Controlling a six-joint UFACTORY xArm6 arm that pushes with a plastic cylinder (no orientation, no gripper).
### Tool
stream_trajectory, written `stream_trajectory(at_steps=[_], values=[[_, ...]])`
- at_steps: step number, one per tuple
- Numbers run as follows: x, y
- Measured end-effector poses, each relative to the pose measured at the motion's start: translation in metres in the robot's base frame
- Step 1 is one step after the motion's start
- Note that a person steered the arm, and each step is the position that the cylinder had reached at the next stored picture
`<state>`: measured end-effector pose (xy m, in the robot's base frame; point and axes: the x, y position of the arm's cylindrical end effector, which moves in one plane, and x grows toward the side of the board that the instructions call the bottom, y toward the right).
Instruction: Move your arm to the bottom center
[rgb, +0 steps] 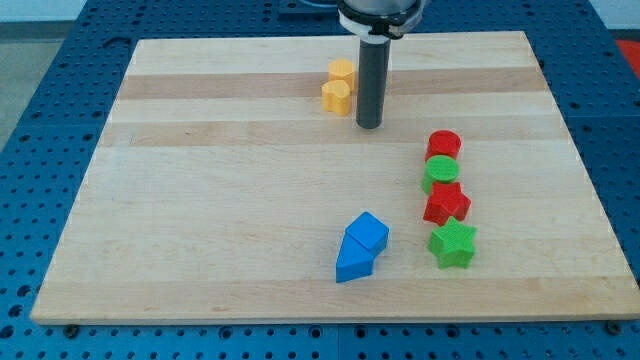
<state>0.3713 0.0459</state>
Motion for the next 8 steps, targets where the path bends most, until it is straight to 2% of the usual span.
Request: stream_trajectory(at_steps=[7, 8], values=[[0.011, 0.0], [0.051, 0.004]])
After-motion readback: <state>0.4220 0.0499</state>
